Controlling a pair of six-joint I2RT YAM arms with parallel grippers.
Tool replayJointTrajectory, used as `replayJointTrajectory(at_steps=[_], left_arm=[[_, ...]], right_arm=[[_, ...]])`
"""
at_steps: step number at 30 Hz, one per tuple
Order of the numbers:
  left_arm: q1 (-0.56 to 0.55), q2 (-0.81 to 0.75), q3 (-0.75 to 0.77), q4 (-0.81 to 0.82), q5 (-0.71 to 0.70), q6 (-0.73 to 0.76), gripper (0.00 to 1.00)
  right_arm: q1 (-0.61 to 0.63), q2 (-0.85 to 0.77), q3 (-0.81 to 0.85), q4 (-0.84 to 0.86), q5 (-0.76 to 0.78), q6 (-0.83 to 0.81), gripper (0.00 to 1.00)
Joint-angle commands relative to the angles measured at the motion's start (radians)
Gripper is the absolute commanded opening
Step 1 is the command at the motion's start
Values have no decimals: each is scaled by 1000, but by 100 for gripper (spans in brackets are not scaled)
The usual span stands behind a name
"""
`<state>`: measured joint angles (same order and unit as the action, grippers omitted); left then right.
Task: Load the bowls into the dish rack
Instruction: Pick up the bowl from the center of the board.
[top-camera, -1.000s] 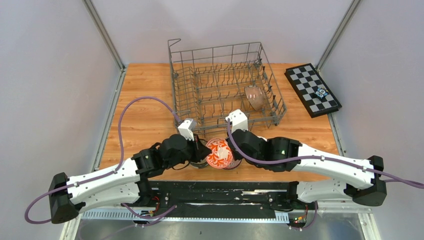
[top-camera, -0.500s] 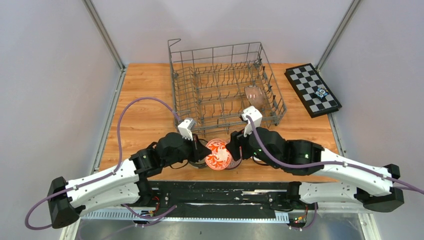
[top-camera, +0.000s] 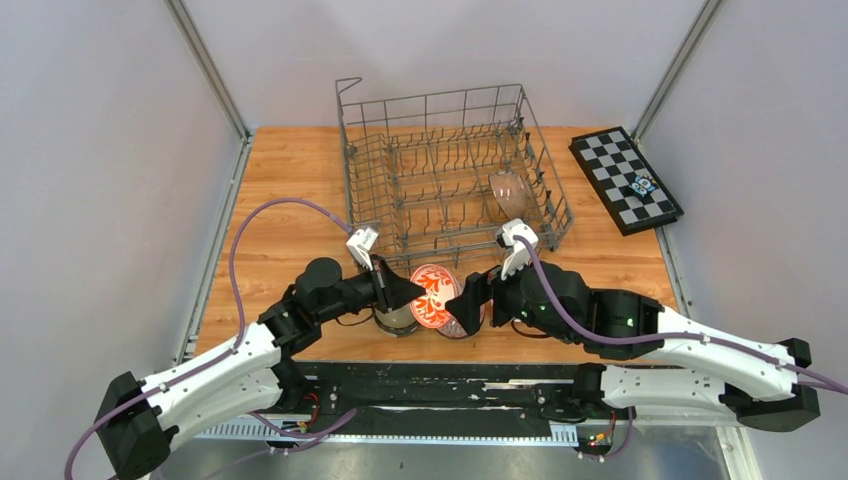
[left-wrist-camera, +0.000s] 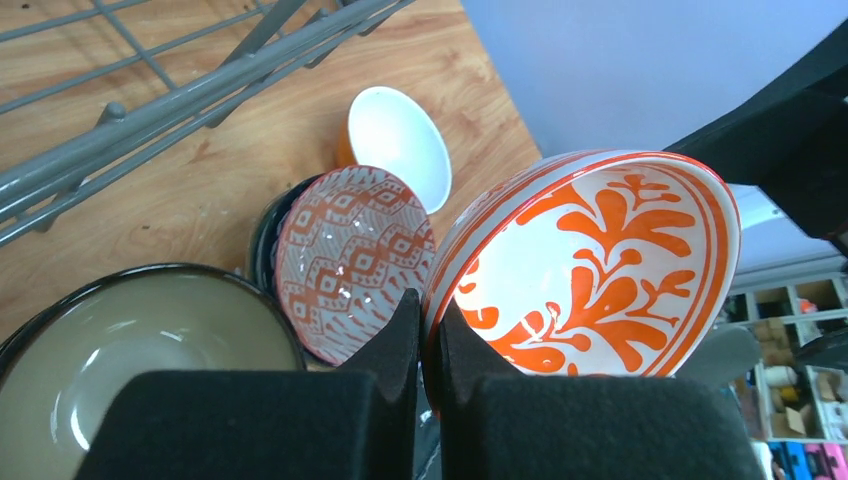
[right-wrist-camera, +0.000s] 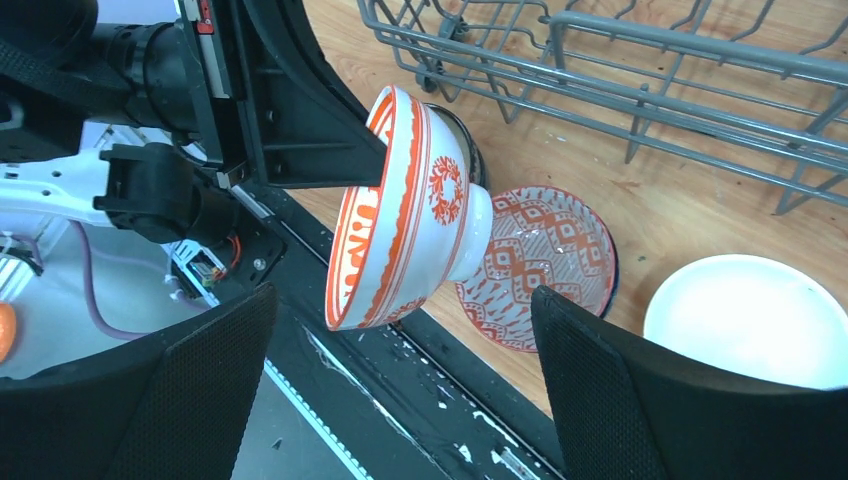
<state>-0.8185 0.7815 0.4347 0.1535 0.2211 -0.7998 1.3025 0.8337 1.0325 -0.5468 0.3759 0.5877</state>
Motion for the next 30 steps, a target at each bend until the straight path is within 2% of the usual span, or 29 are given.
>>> replayJointTrajectory(at_steps=[1,13,30], left_arm=[[36,-28,-26,253,123,-66,0],[62,-80,-104,436,137,-144,0],[73,-100,-95,420,105,-137,0]], right_arm=[[-9,-20,-41,84,-62,53,99],[-25,0,-85,234,-128,101,95],[-24,25,-69,293,-219,84,84]])
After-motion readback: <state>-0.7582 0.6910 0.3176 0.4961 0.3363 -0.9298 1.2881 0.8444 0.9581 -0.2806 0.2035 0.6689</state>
